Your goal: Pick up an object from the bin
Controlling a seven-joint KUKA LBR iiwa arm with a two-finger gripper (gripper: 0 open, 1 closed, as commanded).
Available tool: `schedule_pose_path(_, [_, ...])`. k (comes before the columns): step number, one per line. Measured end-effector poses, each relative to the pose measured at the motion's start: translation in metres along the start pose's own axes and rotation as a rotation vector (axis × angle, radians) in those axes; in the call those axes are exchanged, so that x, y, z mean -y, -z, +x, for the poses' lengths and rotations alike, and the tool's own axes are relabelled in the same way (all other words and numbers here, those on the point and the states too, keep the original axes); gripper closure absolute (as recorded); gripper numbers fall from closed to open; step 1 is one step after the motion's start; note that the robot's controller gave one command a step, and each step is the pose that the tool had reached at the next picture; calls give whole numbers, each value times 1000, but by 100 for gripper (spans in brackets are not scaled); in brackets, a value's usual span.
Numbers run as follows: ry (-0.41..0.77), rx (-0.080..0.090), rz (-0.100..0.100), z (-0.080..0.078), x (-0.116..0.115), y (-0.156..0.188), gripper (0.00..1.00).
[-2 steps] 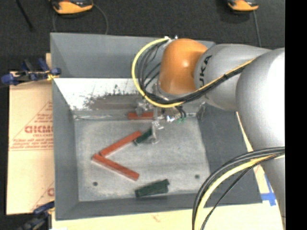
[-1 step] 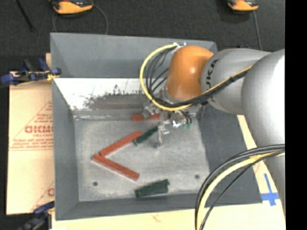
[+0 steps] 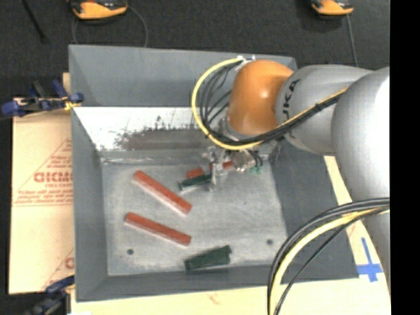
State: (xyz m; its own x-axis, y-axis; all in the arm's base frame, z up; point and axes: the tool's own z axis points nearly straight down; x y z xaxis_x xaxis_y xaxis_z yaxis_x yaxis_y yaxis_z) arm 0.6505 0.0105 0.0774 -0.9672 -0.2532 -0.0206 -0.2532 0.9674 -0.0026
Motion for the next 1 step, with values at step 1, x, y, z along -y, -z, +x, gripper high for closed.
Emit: schedule_pose_path(1, [755, -8, 2, 5, -35, 1, 100])
